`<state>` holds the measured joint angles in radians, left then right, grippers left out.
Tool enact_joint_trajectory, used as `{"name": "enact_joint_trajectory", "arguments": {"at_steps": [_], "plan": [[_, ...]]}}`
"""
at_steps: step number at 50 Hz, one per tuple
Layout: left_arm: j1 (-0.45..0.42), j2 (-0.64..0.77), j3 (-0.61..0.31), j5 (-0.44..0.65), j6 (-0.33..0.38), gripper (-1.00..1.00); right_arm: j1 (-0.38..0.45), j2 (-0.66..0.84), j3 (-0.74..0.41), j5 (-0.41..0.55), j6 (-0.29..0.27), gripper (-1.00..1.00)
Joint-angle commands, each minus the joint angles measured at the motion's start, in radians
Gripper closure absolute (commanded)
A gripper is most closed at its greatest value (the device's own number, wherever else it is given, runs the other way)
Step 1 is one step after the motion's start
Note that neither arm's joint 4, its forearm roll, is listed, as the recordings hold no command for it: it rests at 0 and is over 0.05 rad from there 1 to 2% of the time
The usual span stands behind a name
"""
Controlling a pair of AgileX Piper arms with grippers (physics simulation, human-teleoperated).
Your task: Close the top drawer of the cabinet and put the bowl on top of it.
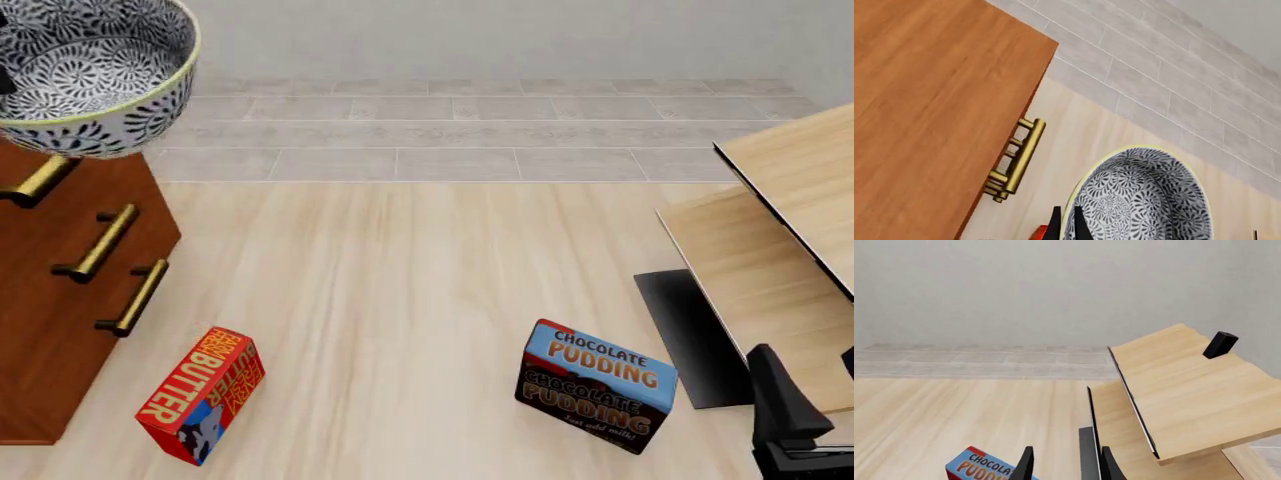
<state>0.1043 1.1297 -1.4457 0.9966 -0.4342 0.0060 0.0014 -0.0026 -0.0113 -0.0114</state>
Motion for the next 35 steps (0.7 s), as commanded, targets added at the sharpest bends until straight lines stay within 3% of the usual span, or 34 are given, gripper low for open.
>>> {"name": "enact_joint_trajectory", "arguments": {"at_steps": [1, 13, 20, 29, 35], "plan": [[0.158, 0.048, -0.181, 0.116, -0.026, 1.00, 0.001, 0.000, 0.000, -0.001, -0.001, -1.00], [0.208, 0.106, -0.342, 0.219, -0.100, 1.00, 0.004, 0.000, 0.000, 0.001, -0.007, -1.00], [0.249, 0.124, -0.379, 0.223, -0.157, 1.00, 0.011, 0.000, 0.001, 0.003, -0.011, -1.00], [0.363, 0.165, -0.394, 0.223, -0.235, 1.00, 0.016, 0.001, 0.000, 0.007, -0.014, -1.00], [0.441, 0.200, -0.397, 0.223, -0.244, 1.00, 0.017, 0.001, 0.000, 0.008, -0.015, -1.00]]}}
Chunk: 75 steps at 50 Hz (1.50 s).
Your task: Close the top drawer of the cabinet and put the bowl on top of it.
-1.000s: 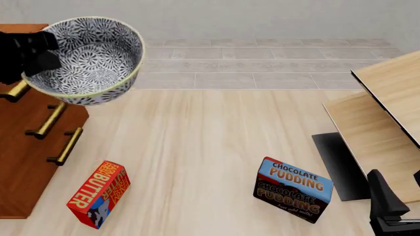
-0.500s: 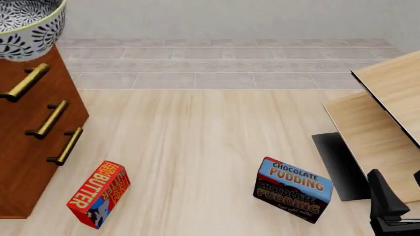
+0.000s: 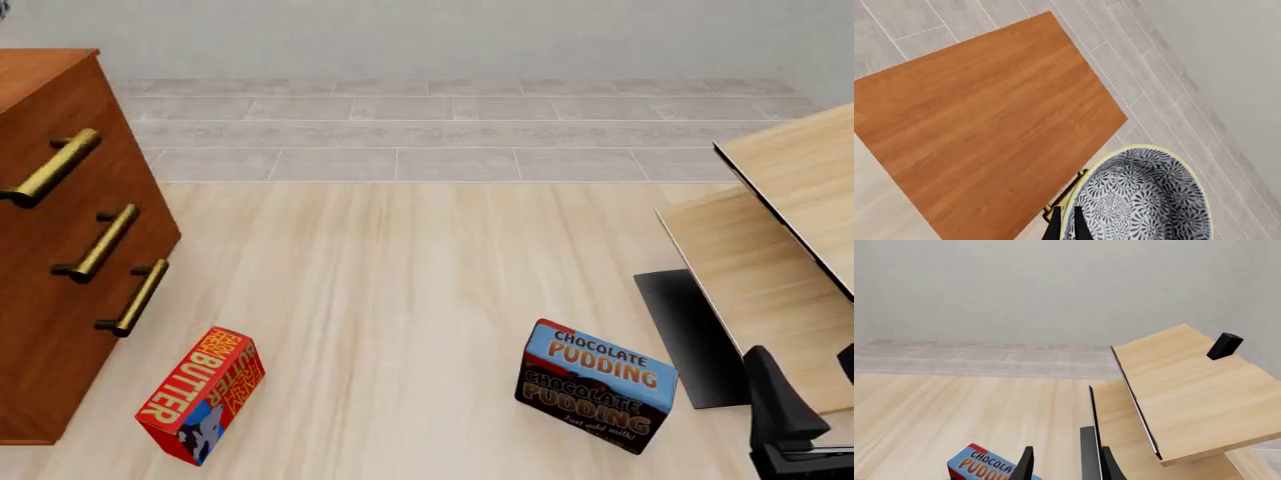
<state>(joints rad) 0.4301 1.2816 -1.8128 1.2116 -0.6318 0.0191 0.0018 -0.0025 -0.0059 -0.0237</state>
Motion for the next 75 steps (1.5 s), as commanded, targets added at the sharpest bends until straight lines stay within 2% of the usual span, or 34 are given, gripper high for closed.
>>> {"name": "enact_joint_trajectory", "arguments": {"at_steps": [1, 8, 23, 38, 49, 54, 63, 75], "plan": [[0.111, 0.054, -0.026, 0.008, -0.050, 1.00, 0.004, 0.001, 0.000, 0.002, -0.003, -1.00], [0.178, 0.082, -0.034, 0.008, -0.055, 1.00, 0.005, 0.002, 0.001, 0.002, -0.004, -1.00], [0.244, 0.136, -0.050, 0.008, -0.042, 1.00, 0.001, 0.002, 0.000, 0.002, -0.002, -1.00], [0.259, 0.203, -0.060, 0.006, -0.027, 1.00, 0.002, 0.001, 0.000, 0.003, -0.003, -1.00], [0.264, 0.201, 0.001, -0.023, -0.028, 1.00, 0.003, 0.002, 0.000, 0.004, -0.003, -1.00], [0.273, 0.199, -0.001, -0.021, -0.018, 1.00, 0.003, 0.003, 0.000, 0.002, -0.003, -1.00], [0.271, 0.174, 0.071, -0.057, -0.020, 1.00, 0.002, 0.001, 0.001, 0.003, -0.005, -1.00], [0.285, 0.171, 0.083, -0.063, -0.005, 1.00, 0.002, 0.001, 0.001, 0.003, -0.005, -1.00]]}}
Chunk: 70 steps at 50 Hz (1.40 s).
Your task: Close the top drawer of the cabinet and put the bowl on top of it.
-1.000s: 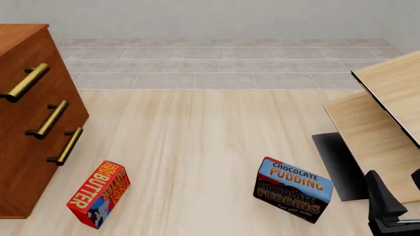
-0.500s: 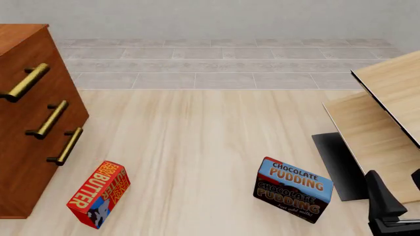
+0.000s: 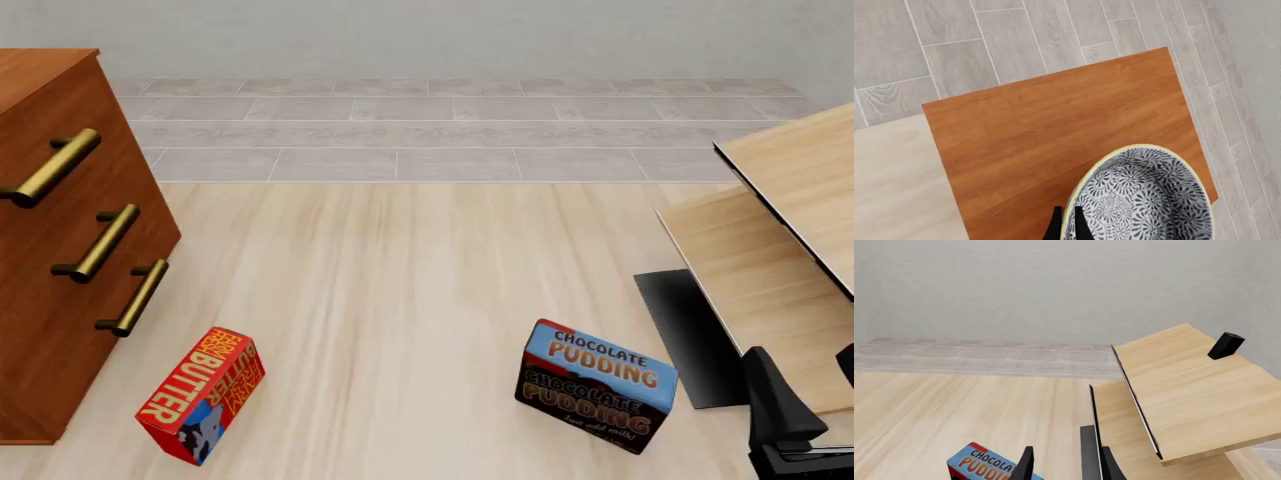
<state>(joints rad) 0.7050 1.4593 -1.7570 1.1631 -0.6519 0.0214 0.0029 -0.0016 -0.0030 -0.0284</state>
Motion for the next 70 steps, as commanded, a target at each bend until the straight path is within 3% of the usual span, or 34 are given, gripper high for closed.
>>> {"name": "enact_joint_trajectory", "arguments": {"at_steps": [1, 14, 15, 17, 18, 19, 20, 21, 29, 30, 45, 46, 51, 70], "plan": [[0.017, -0.003, 0.023, -0.012, 0.019, 1.00, 0.000, 0.000, 0.000, 0.000, 0.000, -1.00], [0.025, 0.001, -0.003, -0.034, 0.031, 1.00, -0.001, 0.000, 0.000, -0.001, 0.002, -1.00], [0.094, 0.008, -0.036, -0.018, 0.070, 1.00, -0.001, 0.000, 0.000, -0.001, 0.002, -1.00], [0.034, 0.006, -0.063, -0.020, 0.059, 1.00, -0.001, 0.000, 0.000, -0.001, 0.002, -1.00], [0.073, -0.004, -0.073, -0.014, 0.064, -1.00, -0.001, 0.000, 0.000, -0.001, 0.003, -1.00], [0.065, -0.003, -0.070, -0.011, 0.065, -1.00, -0.001, 0.000, 0.000, -0.001, 0.003, -1.00], [0.001, -0.018, -0.051, -0.033, 0.033, -1.00, 0.000, 0.000, 0.000, -0.001, 0.002, -1.00], [0.041, -0.012, -0.061, -0.019, 0.052, -1.00, 0.000, 0.000, 0.000, -0.001, 0.002, -1.00], [0.048, -0.016, -0.064, -0.019, 0.051, -1.00, 0.000, 0.000, 0.000, -0.002, 0.002, -1.00], [0.019, -0.020, -0.060, -0.026, 0.041, -1.00, 0.000, 0.000, 0.000, -0.001, 0.002, -1.00], [0.020, -0.026, -0.139, 0.016, 0.035, -1.00, 0.002, 0.000, 0.000, -0.002, 0.000, -1.00], [0.062, -0.025, -0.160, 0.028, 0.042, -1.00, 0.003, 0.000, 0.000, -0.001, -0.001, -1.00], [0.086, -0.037, -0.244, 0.056, 0.038, -1.00, 0.006, 0.002, 0.000, -0.002, -0.001, -1.00], [0.120, -0.103, -0.282, 0.057, 0.007, -1.00, 0.004, -0.001, -0.001, -0.001, 0.002, -1.00]]}}
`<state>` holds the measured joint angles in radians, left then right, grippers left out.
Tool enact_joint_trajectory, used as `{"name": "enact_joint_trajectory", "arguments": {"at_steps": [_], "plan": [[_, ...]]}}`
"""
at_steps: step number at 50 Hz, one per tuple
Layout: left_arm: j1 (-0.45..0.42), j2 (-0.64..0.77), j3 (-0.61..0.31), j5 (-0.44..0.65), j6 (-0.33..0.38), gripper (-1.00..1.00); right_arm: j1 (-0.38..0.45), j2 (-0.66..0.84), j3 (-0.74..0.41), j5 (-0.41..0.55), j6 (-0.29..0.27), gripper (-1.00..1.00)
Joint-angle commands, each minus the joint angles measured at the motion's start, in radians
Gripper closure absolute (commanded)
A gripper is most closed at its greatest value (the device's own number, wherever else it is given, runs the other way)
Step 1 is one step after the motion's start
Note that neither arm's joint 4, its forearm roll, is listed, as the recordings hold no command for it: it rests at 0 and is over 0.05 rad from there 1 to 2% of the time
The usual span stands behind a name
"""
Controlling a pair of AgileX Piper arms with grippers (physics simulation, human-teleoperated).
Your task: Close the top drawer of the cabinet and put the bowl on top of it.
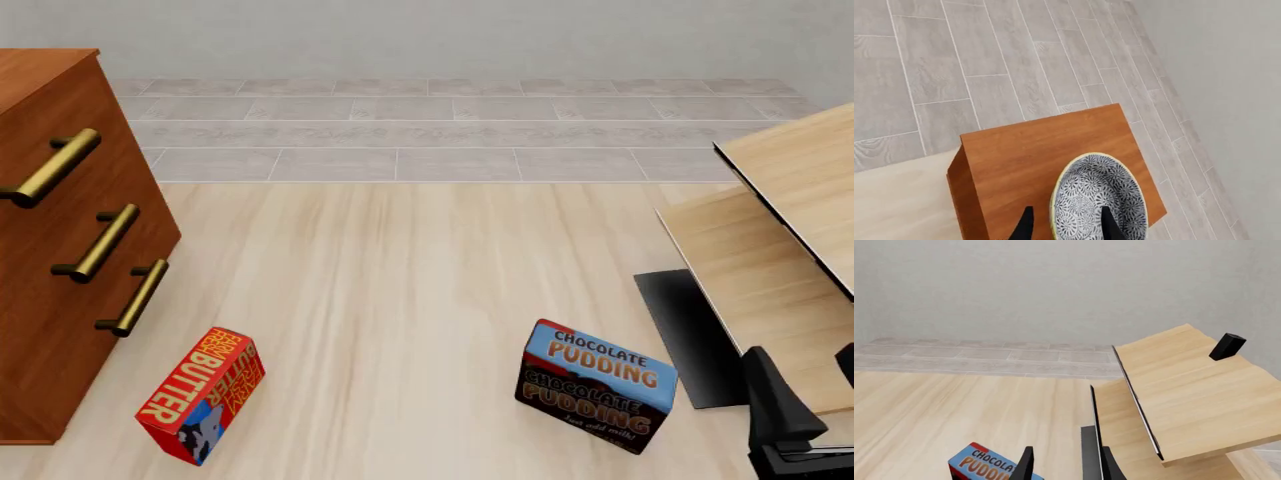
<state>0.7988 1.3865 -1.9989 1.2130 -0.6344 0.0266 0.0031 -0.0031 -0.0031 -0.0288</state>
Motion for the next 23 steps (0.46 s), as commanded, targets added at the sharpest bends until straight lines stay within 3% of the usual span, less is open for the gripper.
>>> {"name": "enact_joint_trajectory", "arguments": {"at_steps": [1, 18, 23], "plan": [[0.003, -0.035, -0.042, 0.007, -0.015, -1.00, -0.002, -0.001, 0.000, -0.001, 0.003, -1.00], [-0.022, -0.068, -0.129, 0.007, 0.022, -1.00, -0.009, -0.002, 0.000, -0.005, 0.012, -1.00], [-0.047, -0.075, -0.191, 0.007, 0.047, -1.00, -0.011, -0.002, 0.000, -0.006, 0.014, -1.00]]}}
